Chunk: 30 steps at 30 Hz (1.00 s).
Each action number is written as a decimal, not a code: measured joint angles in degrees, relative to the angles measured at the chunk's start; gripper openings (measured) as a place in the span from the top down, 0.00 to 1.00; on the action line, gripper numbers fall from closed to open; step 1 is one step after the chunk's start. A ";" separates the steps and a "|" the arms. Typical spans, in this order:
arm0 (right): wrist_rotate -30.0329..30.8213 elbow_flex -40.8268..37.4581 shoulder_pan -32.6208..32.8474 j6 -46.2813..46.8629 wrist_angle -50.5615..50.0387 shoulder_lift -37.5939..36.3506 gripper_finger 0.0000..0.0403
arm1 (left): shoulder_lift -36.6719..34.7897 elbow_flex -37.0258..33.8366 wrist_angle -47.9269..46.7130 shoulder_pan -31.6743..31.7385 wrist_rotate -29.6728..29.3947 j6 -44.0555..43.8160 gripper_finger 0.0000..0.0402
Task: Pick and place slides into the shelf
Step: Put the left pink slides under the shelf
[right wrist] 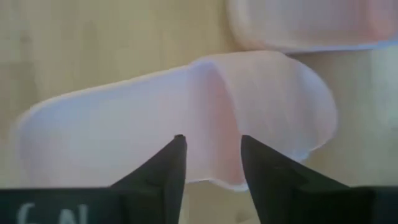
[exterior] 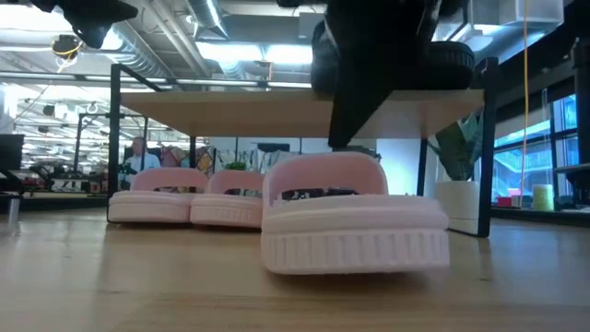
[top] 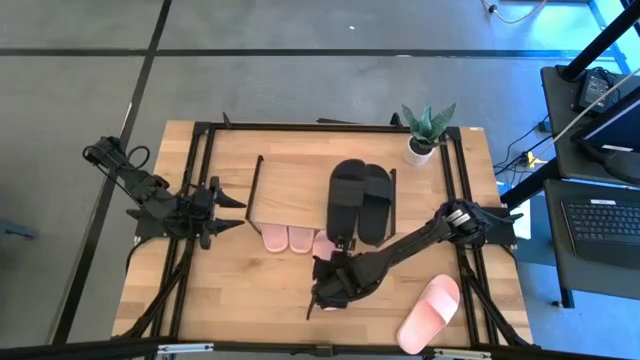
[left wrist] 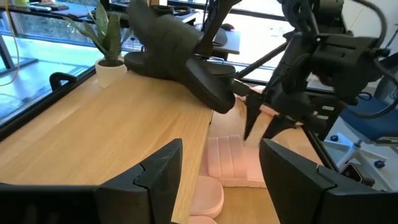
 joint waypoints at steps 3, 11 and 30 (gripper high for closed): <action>-0.72 2.60 0.28 -0.42 -1.45 0.09 0.58 | 0.00 0.00 0.00 0.00 0.00 0.13 0.49; -0.73 8.66 0.26 1.43 -9.26 0.09 0.51 | -0.01 0.00 0.00 0.00 0.00 0.13 0.49; -19.63 13.56 3.91 30.98 -5.07 0.09 0.51 | -0.02 0.00 0.25 0.01 1.46 0.06 0.49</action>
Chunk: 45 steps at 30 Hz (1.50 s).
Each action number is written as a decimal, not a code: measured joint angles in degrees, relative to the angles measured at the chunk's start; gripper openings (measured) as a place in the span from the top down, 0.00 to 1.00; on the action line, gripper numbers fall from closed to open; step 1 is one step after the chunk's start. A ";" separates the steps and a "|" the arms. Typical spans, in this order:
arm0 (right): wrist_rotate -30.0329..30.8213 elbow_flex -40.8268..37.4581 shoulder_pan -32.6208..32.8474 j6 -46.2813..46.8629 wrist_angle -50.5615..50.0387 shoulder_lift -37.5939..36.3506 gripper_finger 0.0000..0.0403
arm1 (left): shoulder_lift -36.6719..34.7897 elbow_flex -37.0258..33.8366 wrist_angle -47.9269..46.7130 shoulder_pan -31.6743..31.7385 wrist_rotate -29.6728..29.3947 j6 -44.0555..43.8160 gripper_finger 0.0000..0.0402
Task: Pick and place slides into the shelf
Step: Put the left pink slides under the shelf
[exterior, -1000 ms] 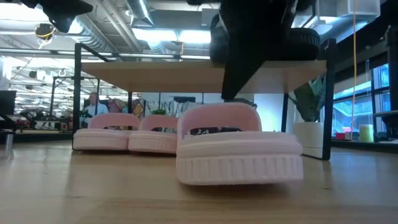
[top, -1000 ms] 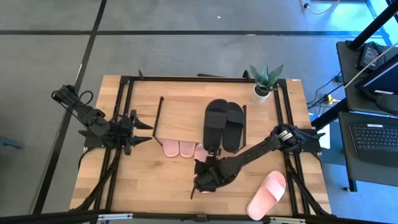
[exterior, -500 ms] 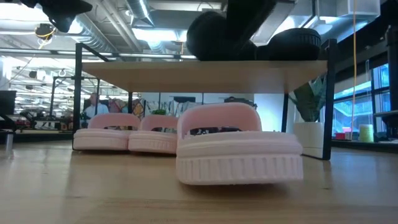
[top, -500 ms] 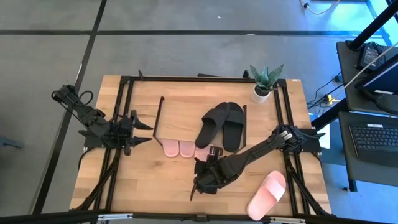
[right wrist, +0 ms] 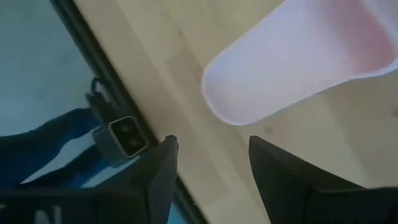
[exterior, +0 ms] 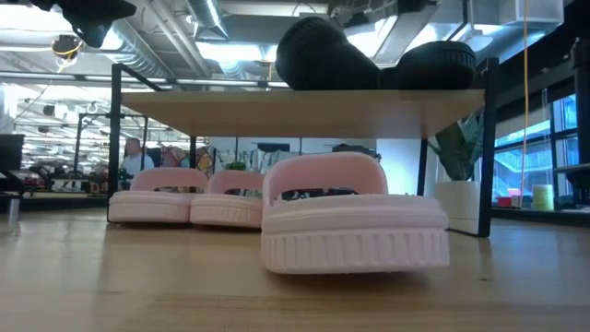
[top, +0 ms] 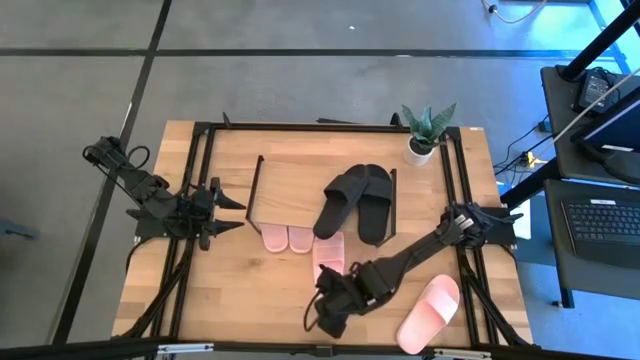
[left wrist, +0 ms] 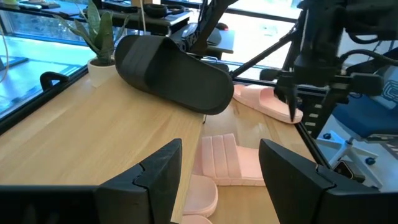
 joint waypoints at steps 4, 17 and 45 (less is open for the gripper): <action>0.19 -2.98 1.85 4.97 7.94 -0.04 0.51 | 0.02 0.00 -0.01 -0.01 0.00 -0.04 0.49; 13.44 -16.54 5.36 -14.15 26.22 0.01 0.51 | 0.02 0.00 -0.01 0.00 0.00 -0.04 0.49; 20.64 -22.47 6.23 -40.20 29.03 0.00 0.67 | 0.00 0.00 -0.40 -0.01 0.00 0.03 0.49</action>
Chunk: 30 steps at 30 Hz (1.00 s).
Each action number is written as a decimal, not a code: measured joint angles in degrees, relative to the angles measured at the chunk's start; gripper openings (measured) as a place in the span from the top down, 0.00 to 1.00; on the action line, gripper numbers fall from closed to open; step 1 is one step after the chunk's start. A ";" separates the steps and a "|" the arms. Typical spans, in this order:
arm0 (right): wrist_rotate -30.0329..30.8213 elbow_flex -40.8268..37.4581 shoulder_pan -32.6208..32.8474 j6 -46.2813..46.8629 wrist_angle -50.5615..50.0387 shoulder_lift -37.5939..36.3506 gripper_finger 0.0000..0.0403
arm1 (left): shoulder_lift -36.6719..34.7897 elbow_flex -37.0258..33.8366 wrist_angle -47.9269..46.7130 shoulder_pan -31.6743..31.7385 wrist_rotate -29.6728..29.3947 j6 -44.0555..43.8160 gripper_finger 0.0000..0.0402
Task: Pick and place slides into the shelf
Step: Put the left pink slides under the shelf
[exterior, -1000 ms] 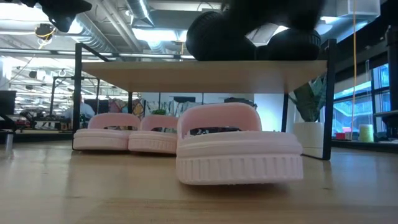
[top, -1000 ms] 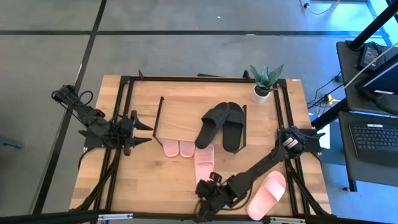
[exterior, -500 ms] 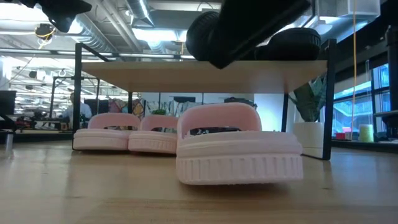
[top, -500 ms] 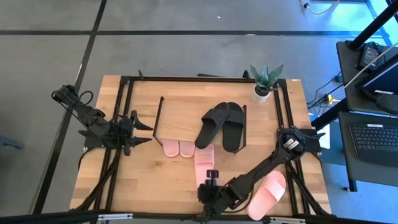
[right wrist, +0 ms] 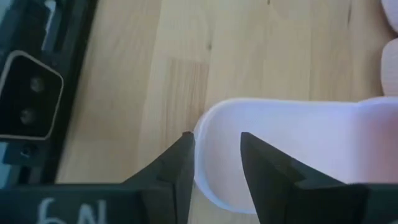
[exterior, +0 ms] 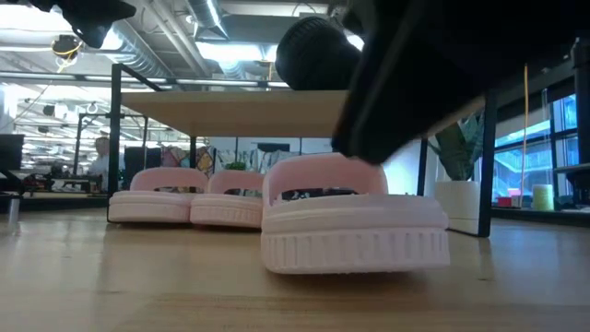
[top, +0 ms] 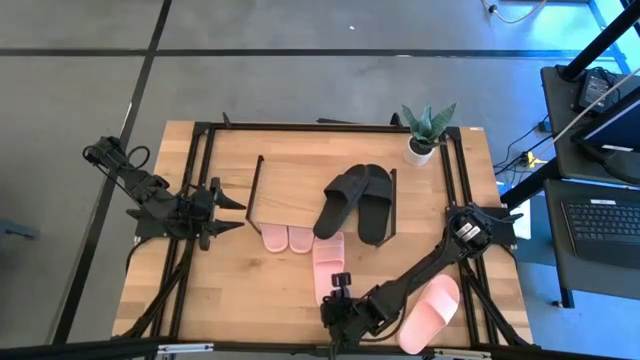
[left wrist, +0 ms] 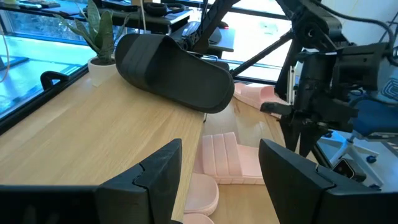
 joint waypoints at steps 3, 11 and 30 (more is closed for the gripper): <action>-0.03 -1.25 0.02 -0.15 2.03 0.00 0.67 | 0.01 0.00 -0.02 0.02 0.00 -0.01 0.49; -0.11 -5.33 0.02 -2.33 8.05 0.00 0.67 | -0.01 0.00 -0.02 0.01 0.00 -0.38 0.49; 0.04 -7.94 -0.94 -1.46 9.06 -0.04 0.90 | -0.01 0.00 0.00 0.01 0.00 -0.51 0.49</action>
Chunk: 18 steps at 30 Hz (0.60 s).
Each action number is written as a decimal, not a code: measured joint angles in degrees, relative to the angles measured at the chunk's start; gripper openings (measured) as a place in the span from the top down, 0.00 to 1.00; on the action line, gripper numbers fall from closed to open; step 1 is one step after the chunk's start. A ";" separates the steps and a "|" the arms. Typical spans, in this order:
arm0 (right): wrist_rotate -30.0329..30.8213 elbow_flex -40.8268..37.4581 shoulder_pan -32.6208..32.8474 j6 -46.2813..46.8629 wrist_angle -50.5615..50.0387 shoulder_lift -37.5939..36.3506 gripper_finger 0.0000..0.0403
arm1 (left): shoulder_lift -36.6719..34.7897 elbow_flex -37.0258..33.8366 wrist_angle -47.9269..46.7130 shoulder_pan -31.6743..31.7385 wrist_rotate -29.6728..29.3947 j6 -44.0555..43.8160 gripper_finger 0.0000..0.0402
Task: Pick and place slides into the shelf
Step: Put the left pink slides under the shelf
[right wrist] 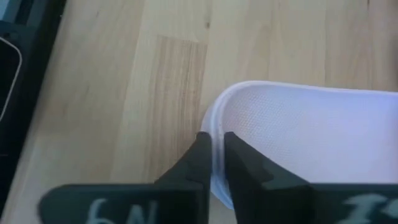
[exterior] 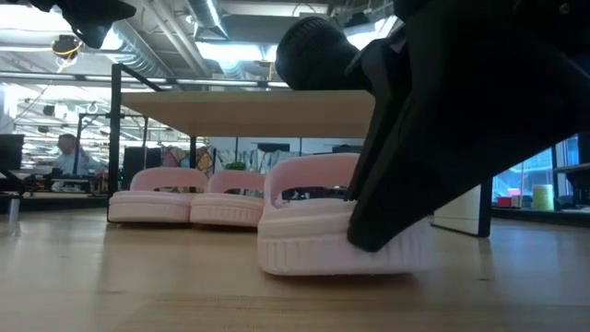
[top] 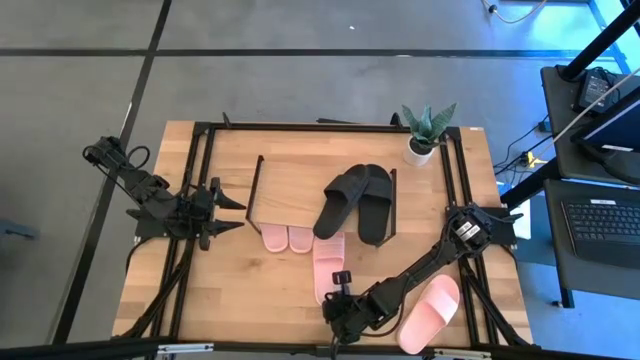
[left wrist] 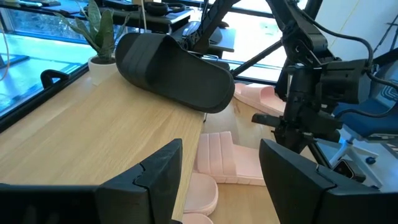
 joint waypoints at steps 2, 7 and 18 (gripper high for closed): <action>-0.04 0.00 0.00 0.11 -0.02 -0.02 0.95 | 0.00 0.00 0.00 0.00 -0.01 0.00 0.49; -0.06 0.00 -0.04 3.35 -0.05 -0.02 0.96 | 0.02 0.00 0.00 -0.01 0.00 0.00 0.49; 1.89 2.49 -1.00 7.49 -5.17 -0.02 0.96 | 0.02 0.00 0.00 0.00 0.00 0.00 0.49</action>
